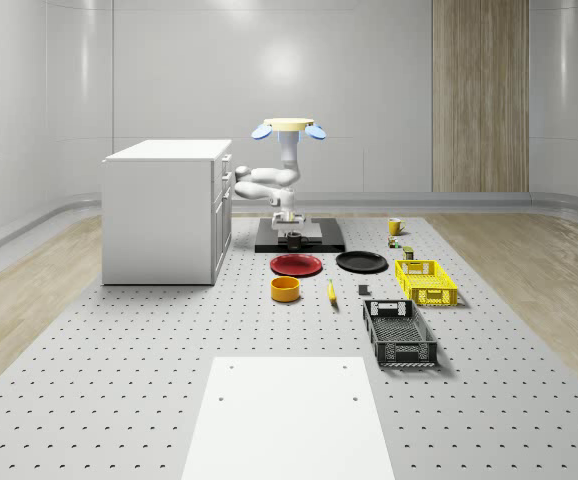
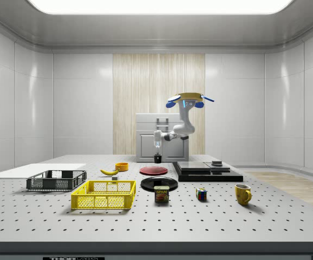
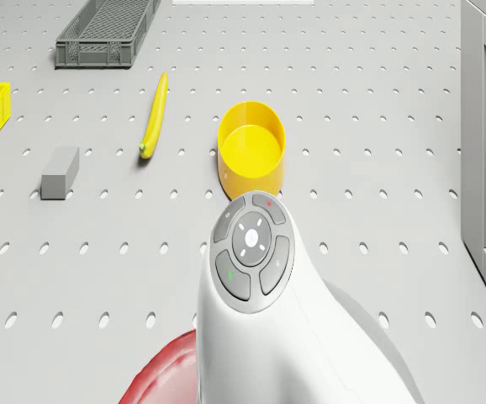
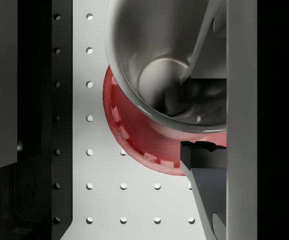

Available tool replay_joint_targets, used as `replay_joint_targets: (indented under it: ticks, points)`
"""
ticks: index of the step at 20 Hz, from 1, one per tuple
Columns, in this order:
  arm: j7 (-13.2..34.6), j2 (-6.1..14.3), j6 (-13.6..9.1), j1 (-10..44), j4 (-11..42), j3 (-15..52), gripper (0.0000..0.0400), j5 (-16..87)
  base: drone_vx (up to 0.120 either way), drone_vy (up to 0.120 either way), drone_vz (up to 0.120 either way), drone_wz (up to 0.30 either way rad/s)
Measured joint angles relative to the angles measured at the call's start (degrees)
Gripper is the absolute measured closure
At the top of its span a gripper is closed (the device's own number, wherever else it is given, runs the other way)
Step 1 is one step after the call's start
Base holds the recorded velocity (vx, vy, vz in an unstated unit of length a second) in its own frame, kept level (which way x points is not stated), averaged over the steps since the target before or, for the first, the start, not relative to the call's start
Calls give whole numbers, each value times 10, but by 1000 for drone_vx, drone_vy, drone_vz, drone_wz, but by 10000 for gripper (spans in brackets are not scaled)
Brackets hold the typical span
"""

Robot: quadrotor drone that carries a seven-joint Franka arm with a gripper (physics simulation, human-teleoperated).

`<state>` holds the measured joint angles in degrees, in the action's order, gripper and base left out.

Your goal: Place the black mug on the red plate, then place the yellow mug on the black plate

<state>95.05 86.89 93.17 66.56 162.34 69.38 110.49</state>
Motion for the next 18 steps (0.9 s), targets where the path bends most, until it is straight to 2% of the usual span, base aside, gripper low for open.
replay_joint_targets:
  ticks: [9, 18]
  points:
    - [-1, -4, 30, 16, -30, -73, 290, 69, 0, 0, 0, 0]
    - [-4, -34, 32, 55, -82, -89, 290, 89, 0, 0, 0, 0]
